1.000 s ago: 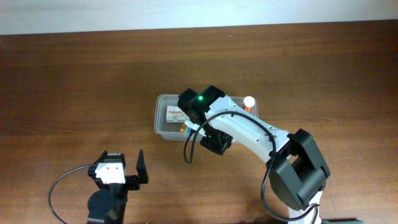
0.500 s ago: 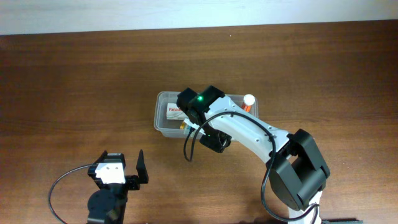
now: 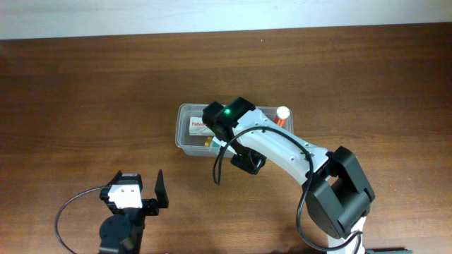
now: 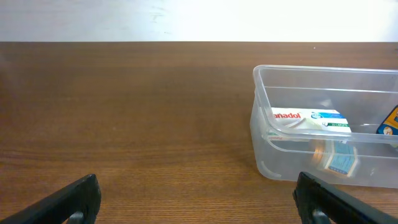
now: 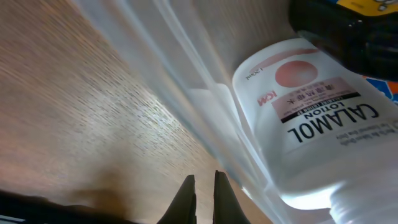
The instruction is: Pack container
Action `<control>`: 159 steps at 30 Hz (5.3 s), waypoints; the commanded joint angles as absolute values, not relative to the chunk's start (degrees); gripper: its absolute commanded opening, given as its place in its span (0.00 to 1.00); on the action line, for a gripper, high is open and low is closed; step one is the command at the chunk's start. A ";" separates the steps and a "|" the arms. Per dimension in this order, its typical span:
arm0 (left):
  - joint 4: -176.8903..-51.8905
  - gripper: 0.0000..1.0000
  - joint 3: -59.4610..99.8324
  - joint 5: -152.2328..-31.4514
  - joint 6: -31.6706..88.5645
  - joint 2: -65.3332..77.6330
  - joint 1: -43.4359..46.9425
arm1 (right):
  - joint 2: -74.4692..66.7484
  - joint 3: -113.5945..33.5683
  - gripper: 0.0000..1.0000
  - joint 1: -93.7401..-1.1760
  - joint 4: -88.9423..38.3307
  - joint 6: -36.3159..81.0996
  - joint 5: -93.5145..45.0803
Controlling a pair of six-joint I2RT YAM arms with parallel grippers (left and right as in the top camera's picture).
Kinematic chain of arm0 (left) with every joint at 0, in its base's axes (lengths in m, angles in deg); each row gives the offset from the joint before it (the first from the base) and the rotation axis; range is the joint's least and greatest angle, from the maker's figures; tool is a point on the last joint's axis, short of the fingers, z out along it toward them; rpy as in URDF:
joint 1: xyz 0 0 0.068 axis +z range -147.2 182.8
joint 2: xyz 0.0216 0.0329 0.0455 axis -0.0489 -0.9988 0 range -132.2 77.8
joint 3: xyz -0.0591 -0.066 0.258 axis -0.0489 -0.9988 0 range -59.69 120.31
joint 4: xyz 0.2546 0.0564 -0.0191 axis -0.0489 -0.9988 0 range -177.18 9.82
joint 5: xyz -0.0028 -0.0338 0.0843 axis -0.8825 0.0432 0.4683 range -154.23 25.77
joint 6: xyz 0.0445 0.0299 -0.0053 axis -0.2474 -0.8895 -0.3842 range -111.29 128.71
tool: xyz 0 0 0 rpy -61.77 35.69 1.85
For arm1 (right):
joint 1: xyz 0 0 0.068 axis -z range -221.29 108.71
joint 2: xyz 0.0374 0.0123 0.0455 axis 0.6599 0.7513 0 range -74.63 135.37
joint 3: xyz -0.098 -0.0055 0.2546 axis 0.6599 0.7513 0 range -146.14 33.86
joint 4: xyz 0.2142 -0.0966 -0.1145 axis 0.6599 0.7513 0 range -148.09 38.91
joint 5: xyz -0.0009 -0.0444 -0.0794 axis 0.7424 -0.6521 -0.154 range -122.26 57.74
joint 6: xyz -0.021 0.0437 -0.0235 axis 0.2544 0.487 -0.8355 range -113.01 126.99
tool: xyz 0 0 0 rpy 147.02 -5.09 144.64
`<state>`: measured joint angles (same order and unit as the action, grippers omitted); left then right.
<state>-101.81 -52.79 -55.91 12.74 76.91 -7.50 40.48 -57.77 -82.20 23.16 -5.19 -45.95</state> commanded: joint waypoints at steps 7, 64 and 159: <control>-101.68 0.99 -53.17 -56.50 11.65 77.44 -7.15 | 39.30 -57.42 0.04 -82.02 22.92 -4.71 -50.15; -101.68 1.00 -53.17 -56.50 11.65 77.44 -7.15 | 22.09 -84.48 0.04 -84.80 25.87 -1.06 -22.65; -101.68 1.00 -53.17 -56.50 11.65 77.44 -7.15 | -72.13 -36.99 0.98 -84.78 -1.73 -3.73 -15.20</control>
<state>-101.79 -52.90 -55.91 12.72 76.93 -7.50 -72.17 -45.44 -84.89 1.28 -7.29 -20.18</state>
